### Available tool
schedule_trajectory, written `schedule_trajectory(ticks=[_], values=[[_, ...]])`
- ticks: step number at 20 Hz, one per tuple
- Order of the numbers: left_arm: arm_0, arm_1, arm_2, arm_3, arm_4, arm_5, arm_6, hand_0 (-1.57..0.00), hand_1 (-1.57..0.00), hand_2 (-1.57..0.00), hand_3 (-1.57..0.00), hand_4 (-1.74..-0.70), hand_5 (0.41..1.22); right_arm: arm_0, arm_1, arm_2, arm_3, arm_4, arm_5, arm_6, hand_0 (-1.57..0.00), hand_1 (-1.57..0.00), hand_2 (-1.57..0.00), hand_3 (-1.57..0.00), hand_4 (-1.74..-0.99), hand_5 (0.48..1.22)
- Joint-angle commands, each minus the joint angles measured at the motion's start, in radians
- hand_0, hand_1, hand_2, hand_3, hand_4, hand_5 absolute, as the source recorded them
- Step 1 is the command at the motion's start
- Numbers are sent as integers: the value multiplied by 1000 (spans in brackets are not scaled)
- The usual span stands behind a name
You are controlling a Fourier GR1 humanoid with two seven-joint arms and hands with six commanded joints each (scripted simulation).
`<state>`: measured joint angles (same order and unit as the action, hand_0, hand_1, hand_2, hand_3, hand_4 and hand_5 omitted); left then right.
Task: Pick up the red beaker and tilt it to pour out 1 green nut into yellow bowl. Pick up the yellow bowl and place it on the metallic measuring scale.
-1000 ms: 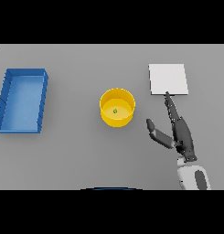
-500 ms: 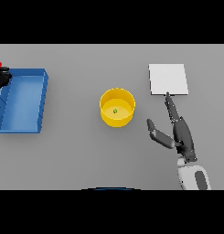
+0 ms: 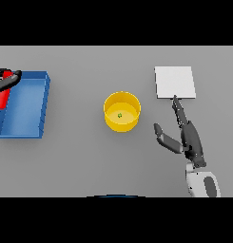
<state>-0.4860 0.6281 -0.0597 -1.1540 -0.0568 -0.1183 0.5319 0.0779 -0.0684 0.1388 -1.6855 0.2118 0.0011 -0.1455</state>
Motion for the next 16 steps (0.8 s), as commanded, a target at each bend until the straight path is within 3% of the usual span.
schedule_trajectory(ticks=[1, 3, 6, 9, 12, 15, 16], values=[[6, 2, -15, 9, -20, -2, 1, -307, -281, -267, -276, -843, 632, -3, 0, 4, 1, 9, -4, -6, 1, 1, 1, 1, -1155, 670], [-10, 6, -32, 37, -57, 7, 12, -196, -179, -170, -176, -813, 627, -5, 1, 7, 2, 30, -19, 4, 1, 1, 1, 1, -1157, 665], [-12, 10, -33, 35, -73, 28, -28, -100, -91, -87, -90, -783, 631, 2, 5, 16, 13, 51, -30, -2, 1, 1, 1, 1, -1154, 657], [-9, -5, -21, 16, -59, 51, -77, -51, -46, -44, -45, -779, 635, -20, -12, 35, 3, 114, -44, 67, 1, 1, 1, 1, -1115, 638], [-12, -27, -7, 3, -33, 63, -101, -25, -23, -22, -23, -793, 657, -85, -96, 81, 11, 161, 49, 48, 1, 1, 1, 1, -1088, 665], [-7, -38, -9, -8, -27, 65, -99, -13, -11, -11, -11, -800, 673, -192, -184, 135, 41, 294, 95, 123, 1, 1, 1, 1, -1128, 637], [-3, -42, -10, -14, -26, 69, -93, -10, -9, -8, -9, -802, 678, -227, -214, 159, 52, 338, 110, 110, 1, 1, 1, 1, -1132, 631]])
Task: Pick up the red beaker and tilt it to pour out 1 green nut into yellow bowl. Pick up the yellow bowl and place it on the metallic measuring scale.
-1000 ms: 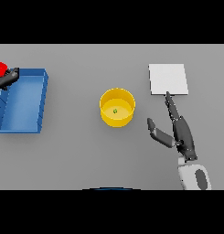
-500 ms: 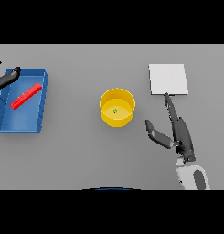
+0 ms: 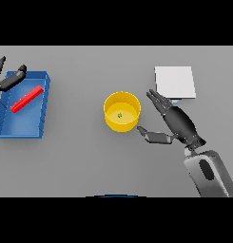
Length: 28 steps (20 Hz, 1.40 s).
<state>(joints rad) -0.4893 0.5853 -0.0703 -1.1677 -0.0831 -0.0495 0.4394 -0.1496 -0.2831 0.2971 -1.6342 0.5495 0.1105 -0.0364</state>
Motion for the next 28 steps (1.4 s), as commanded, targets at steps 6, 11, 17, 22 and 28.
schedule_trajectory(ticks=[6, 11, 17, 22, 28], values=[[17, -7, 0, -1, 7, -6, -5, -2, -2, -1, -2, -811, 689, -214, -98, 146, 101, 174, 132, -51, 1, 1, 1, 1, -1162, 637], [9, 13, 10, -2, 14, -25, 0, 0, 0, 0, 0, -806, 695, -328, -114, 241, 217, 251, 187, -136, 1, 1, 1, 1, -1153, 639], [24, 6, 9, -7, 12, -17, -5, 1, 1, 1, 1, -808, 696, -448, -76, 325, 364, 295, 267, -171, 1, 1, 1, 1, -1161, 658], [29, 21, 15, -3, 15, -29, -16, 1, 1, 1, 1, -801, 703, -516, -47, 379, 456, 331, 317, -163, 1, 1, 1, 1, -1174, 674], [26, 23, 2, -5, 1, -33, -13, 1, 1, 1, 1, -789, 711, -549, -26, 395, 540, 334, 335, -178, 1, 1, 1, -22, -1195, 708]])
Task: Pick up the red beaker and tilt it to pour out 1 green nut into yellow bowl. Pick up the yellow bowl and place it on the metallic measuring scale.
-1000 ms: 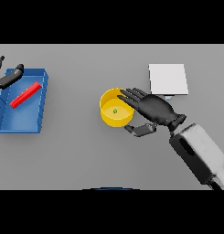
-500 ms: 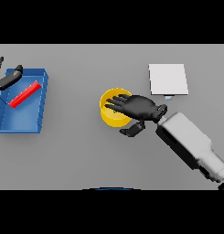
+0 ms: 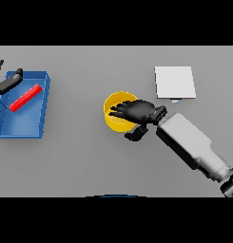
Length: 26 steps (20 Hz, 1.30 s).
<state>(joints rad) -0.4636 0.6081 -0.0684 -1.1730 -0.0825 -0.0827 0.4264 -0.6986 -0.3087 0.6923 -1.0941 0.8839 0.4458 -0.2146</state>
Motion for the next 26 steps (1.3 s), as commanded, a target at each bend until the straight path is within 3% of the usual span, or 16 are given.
schedule_trajectory(ticks=[1, 3, 4, 5, 6, 7, 9, 11, 14, 17, 24, 26], values=[[6, -2, 2, -2, 4, 2, -4, 1, 1, 1, 1, -789, 713, -4, 8, 1, 18, 5, -6, 8, 1, 1, -9, -41, -1209, 732], [-8, -5, 1, 1, 3, 2, 3, 1, 1, 1, 1, -791, 712, -10, 14, 3, 21, 11, -11, 19, -48, -60, -88, -130, -1261, 809], [-12, 2, 8, 14, 4, -1, -2, 1, 1, 1, 1, -791, 711, -13, 19, 7, 30, 12, -14, 3, -193, -183, -189, -215, -1309, 891], [-9, 2, 6, 15, 4, -4, -2, 1, 1, 1, 1, -789, 710, -10, 14, 9, 27, 11, -16, -12, -455, -407, -349, -322, -1363, 957], [-2, -2, 4, 6, 7, -3, -8, 1, 1, 1, 1, -788, 710, -11, 15, 8, 30, 10, -22, -15, -678, -640, -594, -572, -1435, 1010], [-4, -1, 5, 14, 4, -2, -12, 1, 1, 1, 1, -788, 710, -11, 20, 6, 26, 4, -21, -10, -857, -826, -789, -679, -1492, 1052], [-1, 1, 5, 15, 1, -1, -20, 1, 1, 1, 1, -787, 707, -22, 10, 7, 23, -2, 1, -24, -1114, -1094, -1071, -882, -1578, 1113], [-17, 8, 8, 26, -3, -3, -14, 1, 1, 1, 1, -784, 712, -14, -3, 6, 2, -14, 18, -21, -1278, -1266, -1187, -1027, -1637, 1152], [-11, 14, 8, 14, 2, -11, -26, 1, 1, 1, 1, -782, 710, -20, -7, 5, -9, -27, 50, 2, -1421, -1415, -1323, -1130, -1688, 1186], [-7, 0, 5, 12, 7, -8, -19, 1, 1, 1, 1, -786, 704, -11, -18, 6, -35, -36, 49, 4, -1494, -1491, -1362, -1198, -1714, 1203], [-18, 7, 4, 4, 4, -9, -14, 1, 1, 1, 1, -776, 702, -27, -91, -55, -154, -87, 131, 54, -1555, -1554, -1491, -1153, -1735, 1217], [-16, 4, 6, 5, 11, -12, -17, 1, 1, 1, 1, -782, 702, -29, -113, -72, -190, -89, 144, 92, -1561, -1560, -1433, -1215, -1737, 1219]])
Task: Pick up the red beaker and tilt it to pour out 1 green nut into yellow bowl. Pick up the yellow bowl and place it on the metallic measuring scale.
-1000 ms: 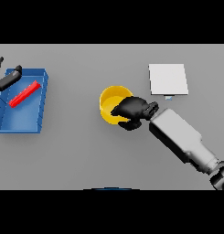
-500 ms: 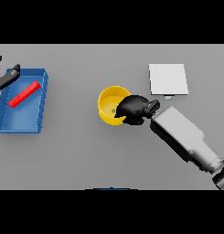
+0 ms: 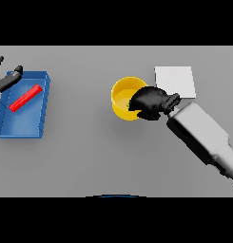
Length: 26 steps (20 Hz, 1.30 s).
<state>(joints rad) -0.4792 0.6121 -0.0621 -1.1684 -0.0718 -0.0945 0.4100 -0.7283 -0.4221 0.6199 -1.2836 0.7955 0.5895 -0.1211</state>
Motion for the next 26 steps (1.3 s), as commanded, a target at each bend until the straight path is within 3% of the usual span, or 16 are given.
schedule_trajectory(ticks=[1, 4, 7, 13, 15, 21, 26], values=[[3, 0, 7, -7, 9, 1, 3, 1, 1, 1, 1, -788, 702, 1, -7, -4, -11, 1, 3, 15, -1563, -1562, -1447, -1199, -1738, 1219], [-4, -5, 8, -1, 13, 0, 5, 1, 1, 1, 1, -799, 704, 2, -34, -24, -41, -13, 13, 7, -1567, -1567, -1507, -1179, -1739, 1219], [-3, -2, 12, 4, 17, -3, 12, 1, 1, 1, 1, -812, 710, -9, -72, -64, -38, -23, 21, 38, -1538, -1569, -1488, -1190, -1740, 1220], [20, -4, 15, -42, 34, 2, 56, 1, 1, 1, 1, -840, 737, -66, -102, -125, 117, 1, -122, 18, -1562, -1570, -1538, -1151, -1741, 1221], [38, -6, 12, -67, 34, 9, 57, 1, 1, 1, 1, -849, 746, -91, -115, -137, 198, 11, -162, -10, -1565, -1571, -1548, -1154, -1741, 1221], [47, 6, 18, -92, 44, 6, 102, 1, 1, 1, 1, -858, 768, -132, -100, -175, 409, 38, -257, -28, -1570, -1571, -1533, -1159, -1741, 1221], [21, -10, 5, -76, 32, 13, 125, 1, 1, 1, 1, -863, 797, -149, -85, -200, 535, 51, -318, -66, -1571, -1571, -1428, -1290, -1741, 1221]])
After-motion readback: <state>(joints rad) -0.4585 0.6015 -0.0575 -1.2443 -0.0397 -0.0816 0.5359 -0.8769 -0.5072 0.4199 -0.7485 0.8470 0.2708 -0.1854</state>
